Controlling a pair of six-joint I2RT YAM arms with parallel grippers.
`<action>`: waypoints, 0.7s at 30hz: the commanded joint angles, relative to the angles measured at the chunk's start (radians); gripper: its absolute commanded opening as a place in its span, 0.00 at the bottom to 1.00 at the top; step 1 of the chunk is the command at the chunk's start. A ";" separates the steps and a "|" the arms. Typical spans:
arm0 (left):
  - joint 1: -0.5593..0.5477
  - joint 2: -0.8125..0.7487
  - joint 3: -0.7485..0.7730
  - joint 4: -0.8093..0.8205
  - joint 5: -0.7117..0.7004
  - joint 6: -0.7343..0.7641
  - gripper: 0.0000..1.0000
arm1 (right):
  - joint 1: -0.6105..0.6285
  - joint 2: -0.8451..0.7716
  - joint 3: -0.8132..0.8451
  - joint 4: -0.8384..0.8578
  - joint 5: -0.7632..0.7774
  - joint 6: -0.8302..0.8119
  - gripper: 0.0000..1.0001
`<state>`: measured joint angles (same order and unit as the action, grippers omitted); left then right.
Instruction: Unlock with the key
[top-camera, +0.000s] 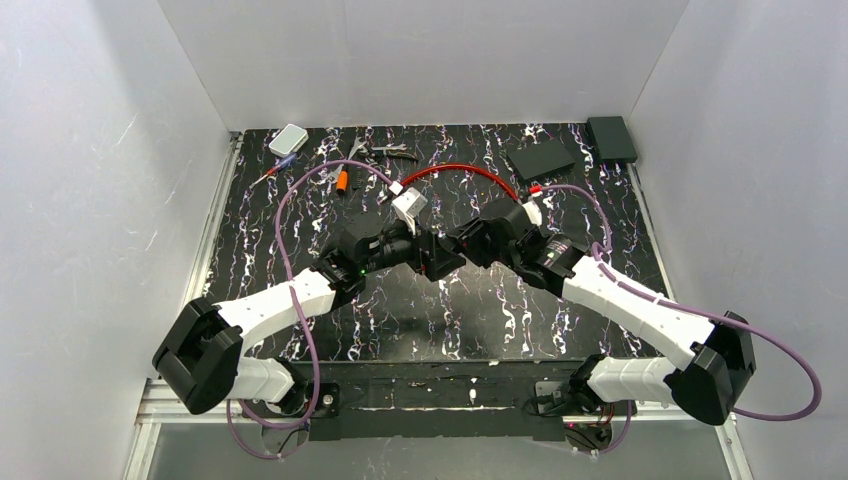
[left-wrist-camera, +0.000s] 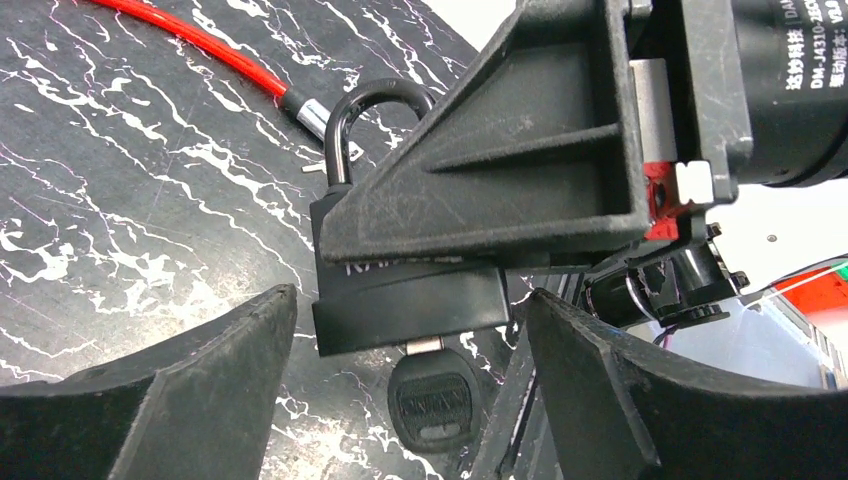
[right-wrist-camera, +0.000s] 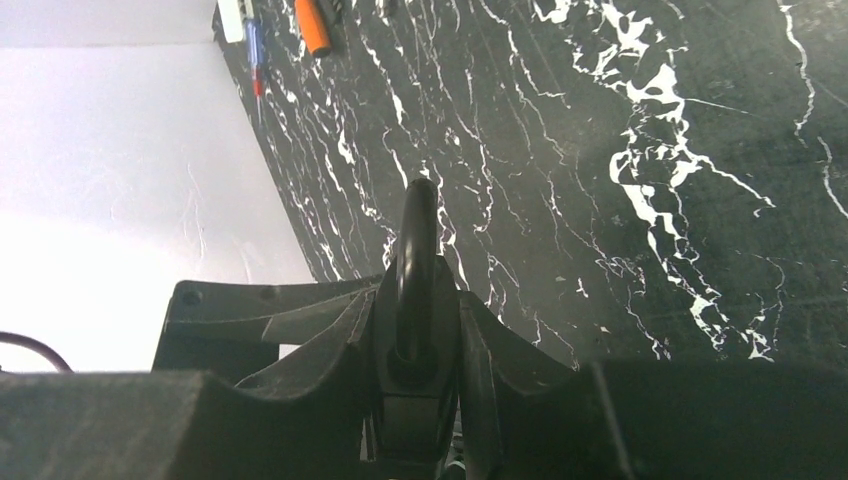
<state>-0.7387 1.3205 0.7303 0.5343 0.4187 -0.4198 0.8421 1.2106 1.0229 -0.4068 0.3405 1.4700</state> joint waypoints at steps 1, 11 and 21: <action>0.001 -0.007 0.031 0.021 -0.014 0.009 0.80 | 0.019 -0.008 0.026 0.142 -0.022 -0.055 0.01; 0.001 -0.004 0.034 0.023 -0.007 0.039 0.11 | 0.032 -0.026 0.001 0.205 -0.064 -0.122 0.01; 0.001 -0.029 0.018 0.023 -0.032 0.088 0.00 | 0.032 -0.091 0.022 0.104 0.107 -0.150 0.94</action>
<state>-0.7395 1.3205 0.7300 0.5026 0.4038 -0.3721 0.8692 1.1770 1.0000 -0.3096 0.3477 1.3476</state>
